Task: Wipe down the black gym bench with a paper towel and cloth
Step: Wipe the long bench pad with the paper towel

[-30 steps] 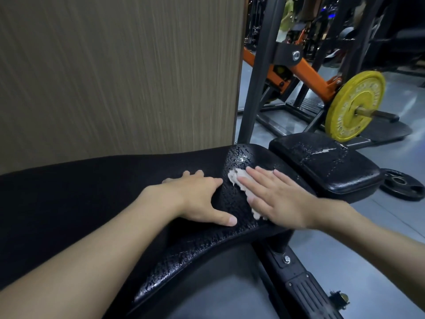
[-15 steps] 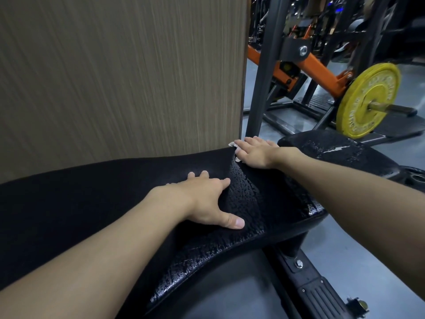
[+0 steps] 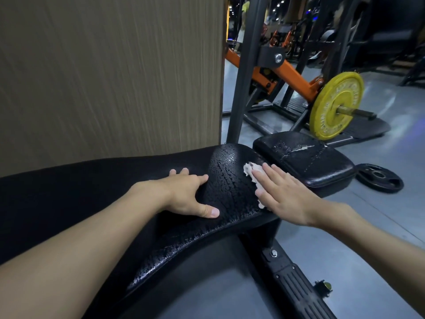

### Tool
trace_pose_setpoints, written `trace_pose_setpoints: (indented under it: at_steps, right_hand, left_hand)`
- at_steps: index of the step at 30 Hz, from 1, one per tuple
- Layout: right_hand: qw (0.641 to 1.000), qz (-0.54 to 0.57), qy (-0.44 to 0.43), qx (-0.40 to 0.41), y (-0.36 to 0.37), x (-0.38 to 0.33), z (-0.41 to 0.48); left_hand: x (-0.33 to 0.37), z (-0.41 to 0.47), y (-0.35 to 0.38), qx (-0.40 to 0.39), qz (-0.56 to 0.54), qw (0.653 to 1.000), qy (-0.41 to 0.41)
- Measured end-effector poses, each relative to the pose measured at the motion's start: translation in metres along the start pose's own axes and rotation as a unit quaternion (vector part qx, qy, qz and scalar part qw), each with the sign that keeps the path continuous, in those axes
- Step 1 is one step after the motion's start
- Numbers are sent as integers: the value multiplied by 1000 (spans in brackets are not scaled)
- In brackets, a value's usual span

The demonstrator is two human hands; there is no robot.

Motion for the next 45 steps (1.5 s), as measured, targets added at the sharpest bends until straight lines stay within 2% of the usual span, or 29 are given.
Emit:
trace_pose_setpoints:
  at_steps: [5,7,9,11,12,15,18,21,24,26,30,34,36,38,40,42,45]
  right_hand:
    - [994,-65,-84,-26,11,3,-46]
    - [993,-42,-109,-7,7,6,-55]
    - [989,20,-137,50,-9,2,-59]
    - [987,63,-129,67,-19,-2,-56]
    - [990,53,-122,47,-17,-6,-54]
    - [993,-46,-105,12,0,-3,-48]
    - [996,31,-77,36,-16,-4,-40]
    - [993,111,-27,-24,-30,-6,-31]
    - [994,80,-23,-70,-28,-7,-30]
    - [994,88,-19,-65,-24,-1,-31]
    - [992,121,-15,23,-35,8,-18]
    - [990,137,-17,24,-54,-3,0]
    - [980,145,-45,129,-80,-11,9]
    - [951,142,-79,262,-107,-21,14]
    - [926,120,-127,335,-121,-37,17]
    - [932,87,-174,306,-112,-50,24]
    - [986,-11,-143,84,-61,-51,48]
  left_hand:
    - [3,-1,-2,1,5,1000,1]
    - [3,-2,-2,1,8,1000,2]
    - [4,-3,-3,2,9,1000,2]
    - [5,-4,-4,3,8,1000,2]
    - [5,-5,-4,3,9,1000,2]
    - [7,-6,-4,5,11,1000,3]
    - [8,-6,-5,7,10,1000,3]
    - [8,-5,-5,3,10,1000,5]
    - [7,-5,-4,4,7,1000,5]
    - [7,-5,-4,3,3,1000,6]
    - [7,-4,-4,3,0,1000,7]
    - [7,-4,-3,5,6,1000,8]
    - [4,-1,-2,3,8,1000,5]
    - [1,1,0,0,10,1000,2]
    - [2,-1,0,1,15,1000,-2]
    - [2,-3,-2,3,17,1000,-4]
    - [3,-5,-3,5,14,1000,-5]
Point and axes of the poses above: each hand's wrist, its own z-axis towards the middle knuckle, its own y-axis out of the palm, x = y × z, the point moved 7 cm from there along z, towards the middle knuckle, and after that the axes turned 13 degrees about z, right-handed, at the moved point
